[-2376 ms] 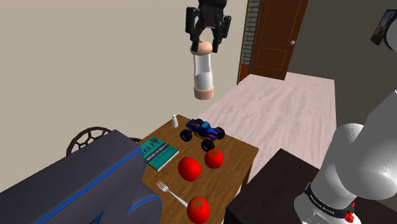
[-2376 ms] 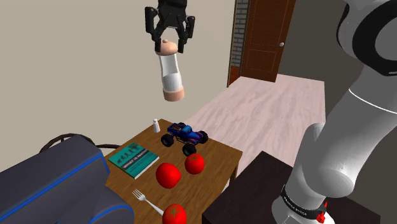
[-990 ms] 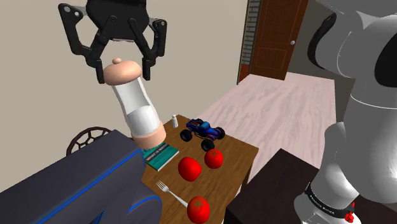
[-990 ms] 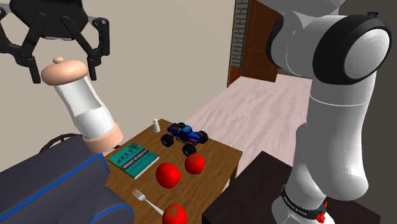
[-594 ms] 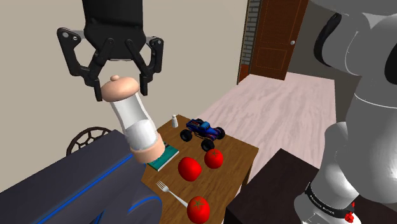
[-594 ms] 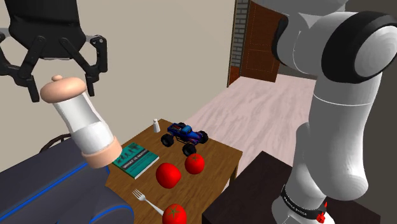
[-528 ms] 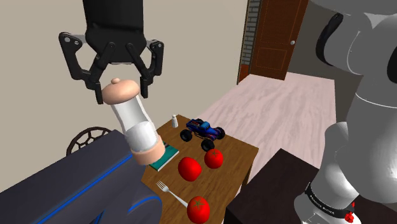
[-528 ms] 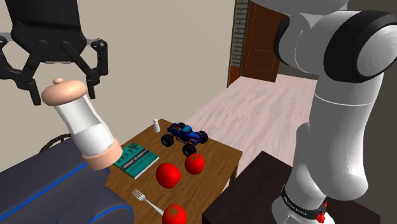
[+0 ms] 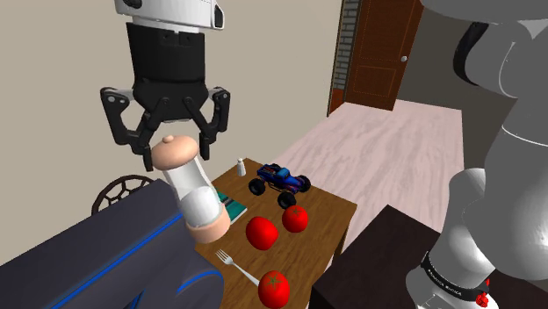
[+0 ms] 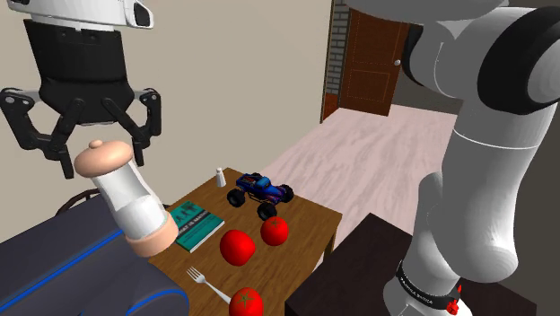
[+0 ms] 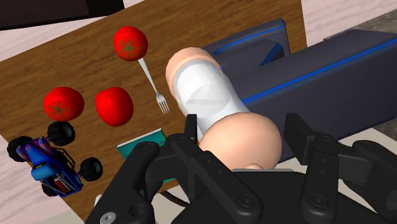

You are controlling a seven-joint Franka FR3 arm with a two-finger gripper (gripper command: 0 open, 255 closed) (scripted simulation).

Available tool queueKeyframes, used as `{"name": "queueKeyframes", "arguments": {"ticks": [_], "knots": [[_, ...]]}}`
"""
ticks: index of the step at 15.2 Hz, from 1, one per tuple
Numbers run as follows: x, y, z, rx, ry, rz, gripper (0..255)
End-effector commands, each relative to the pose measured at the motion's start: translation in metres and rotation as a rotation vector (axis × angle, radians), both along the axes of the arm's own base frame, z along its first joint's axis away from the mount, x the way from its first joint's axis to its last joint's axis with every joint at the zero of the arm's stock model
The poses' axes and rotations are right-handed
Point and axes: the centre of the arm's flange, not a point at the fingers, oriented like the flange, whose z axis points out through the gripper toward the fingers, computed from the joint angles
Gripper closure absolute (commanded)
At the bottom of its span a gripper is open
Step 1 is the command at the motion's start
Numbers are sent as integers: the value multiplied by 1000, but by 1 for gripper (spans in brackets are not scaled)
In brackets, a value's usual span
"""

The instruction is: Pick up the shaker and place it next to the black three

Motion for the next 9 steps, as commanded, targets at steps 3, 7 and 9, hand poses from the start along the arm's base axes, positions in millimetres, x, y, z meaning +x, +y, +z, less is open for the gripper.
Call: {"name": "queueKeyframes", "arguments": {"ticks": [3,7,9], "knots": [[1,-1,-21,1,0,0,255],[1,-1,-42,1,0,0,255],[1,-1,-53,1,0,0,255]]}}
